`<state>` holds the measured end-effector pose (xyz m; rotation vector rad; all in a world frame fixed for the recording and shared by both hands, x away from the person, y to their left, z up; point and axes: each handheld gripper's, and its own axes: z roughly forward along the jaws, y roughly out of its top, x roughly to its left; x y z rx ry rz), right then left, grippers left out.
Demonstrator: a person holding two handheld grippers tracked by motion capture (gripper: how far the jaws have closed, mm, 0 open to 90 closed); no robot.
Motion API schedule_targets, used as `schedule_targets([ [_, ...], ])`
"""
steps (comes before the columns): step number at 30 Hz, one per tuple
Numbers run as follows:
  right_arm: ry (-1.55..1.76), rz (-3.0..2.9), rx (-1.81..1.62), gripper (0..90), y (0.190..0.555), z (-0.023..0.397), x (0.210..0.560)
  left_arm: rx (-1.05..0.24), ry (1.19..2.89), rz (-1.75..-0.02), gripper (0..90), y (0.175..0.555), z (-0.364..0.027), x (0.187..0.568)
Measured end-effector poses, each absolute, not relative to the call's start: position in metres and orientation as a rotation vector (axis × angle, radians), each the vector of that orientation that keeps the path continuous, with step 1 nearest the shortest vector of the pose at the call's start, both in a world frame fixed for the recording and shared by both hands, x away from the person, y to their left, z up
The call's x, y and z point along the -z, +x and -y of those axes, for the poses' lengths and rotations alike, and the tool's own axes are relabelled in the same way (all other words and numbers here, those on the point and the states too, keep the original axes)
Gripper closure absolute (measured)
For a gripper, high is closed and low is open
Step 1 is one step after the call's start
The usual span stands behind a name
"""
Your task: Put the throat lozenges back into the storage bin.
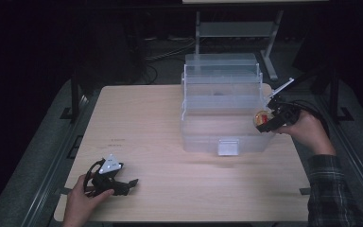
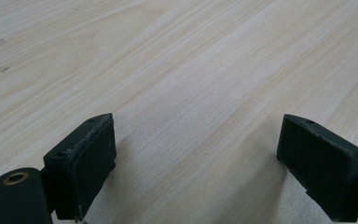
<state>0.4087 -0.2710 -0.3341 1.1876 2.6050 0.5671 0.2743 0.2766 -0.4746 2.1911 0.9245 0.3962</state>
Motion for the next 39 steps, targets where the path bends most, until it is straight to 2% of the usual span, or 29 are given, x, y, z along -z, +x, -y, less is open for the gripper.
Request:
schedule_targets([
  [17,1.194,-2.626,-0.548,19.1,0.413,0.271,0.345,-0.396,2.191,-0.925,10.7,0.274,-0.277,0.475],
  [25,1.190,-2.616,-0.559,14.9,0.413,0.270,0.345,-0.396,2.190,-0.926,10.8,0.274,-0.277,0.475],
  [39,1.179,-2.540,-0.670,13.5,0.384,0.286,0.334,-0.396,2.190,-0.926,10.8,0.274,-0.277,0.475],
])
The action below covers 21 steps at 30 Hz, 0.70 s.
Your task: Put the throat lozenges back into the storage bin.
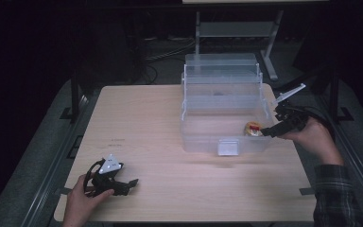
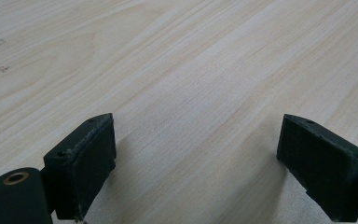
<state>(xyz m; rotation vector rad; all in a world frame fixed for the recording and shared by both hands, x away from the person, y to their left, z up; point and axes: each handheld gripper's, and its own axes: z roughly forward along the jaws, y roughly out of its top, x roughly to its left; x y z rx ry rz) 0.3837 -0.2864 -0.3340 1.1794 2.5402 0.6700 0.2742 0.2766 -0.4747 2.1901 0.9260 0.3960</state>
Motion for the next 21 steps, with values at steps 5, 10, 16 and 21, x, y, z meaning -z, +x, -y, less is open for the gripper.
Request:
schedule_targets([
  [5,1.196,-2.508,-0.723,12.8,0.368,0.298,0.337,-0.396,2.190,-0.926,10.8,0.274,-0.277,0.475],
  [10,1.203,-2.477,-0.752,9.7,0.352,0.306,0.342,-0.397,2.190,-0.926,10.8,0.274,-0.277,0.475],
  [16,1.225,-2.456,-0.765,5.6,0.336,0.312,0.349,-0.398,2.191,-0.924,10.8,0.274,-0.277,0.475],
  [21,1.231,-2.447,-0.787,2.3,0.324,0.314,0.359,-0.396,2.189,-0.926,10.8,0.274,-0.277,0.475],
])
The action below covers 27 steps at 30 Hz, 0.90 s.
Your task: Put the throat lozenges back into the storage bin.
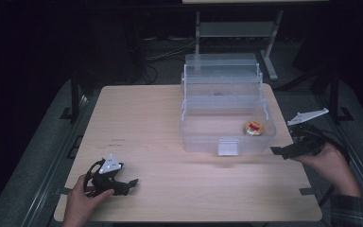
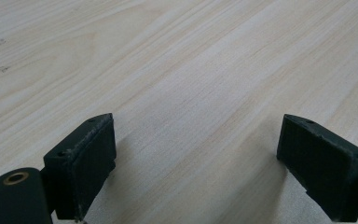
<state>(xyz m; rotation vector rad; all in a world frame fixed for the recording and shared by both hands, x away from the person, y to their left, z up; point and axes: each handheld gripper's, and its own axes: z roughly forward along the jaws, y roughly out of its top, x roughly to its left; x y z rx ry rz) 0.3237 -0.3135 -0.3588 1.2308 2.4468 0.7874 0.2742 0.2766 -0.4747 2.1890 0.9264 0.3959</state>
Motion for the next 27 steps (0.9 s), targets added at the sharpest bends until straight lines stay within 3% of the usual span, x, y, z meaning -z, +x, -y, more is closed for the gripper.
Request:
schedule_targets([
  [27,1.258,-2.355,-0.928,1.4,0.286,0.307,0.432,-0.396,2.190,-0.926,10.8,0.274,-0.277,0.475],
])
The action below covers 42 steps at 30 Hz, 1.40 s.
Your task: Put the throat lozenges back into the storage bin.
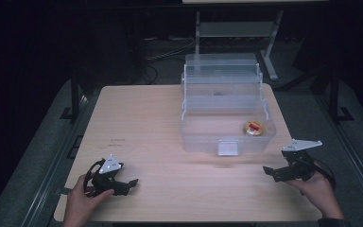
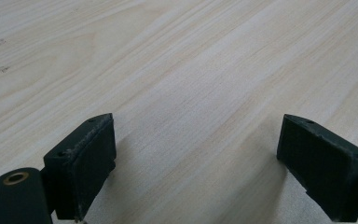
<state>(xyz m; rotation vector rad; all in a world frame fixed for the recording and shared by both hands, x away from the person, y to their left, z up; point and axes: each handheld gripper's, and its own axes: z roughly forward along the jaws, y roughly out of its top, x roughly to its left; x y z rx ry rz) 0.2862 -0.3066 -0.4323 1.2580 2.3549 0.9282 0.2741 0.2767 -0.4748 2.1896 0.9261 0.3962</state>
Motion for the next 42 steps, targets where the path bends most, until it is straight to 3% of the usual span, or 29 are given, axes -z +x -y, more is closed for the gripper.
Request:
schedule_targets([
  [29,1.238,-2.301,-0.911,1.1,0.272,0.300,0.480,-0.398,2.192,-0.923,10.8,0.274,-0.277,0.475],
  [42,1.263,-2.305,-0.966,1.0,0.275,0.304,0.484,-0.399,2.192,-0.922,10.8,0.274,-0.277,0.475],
])
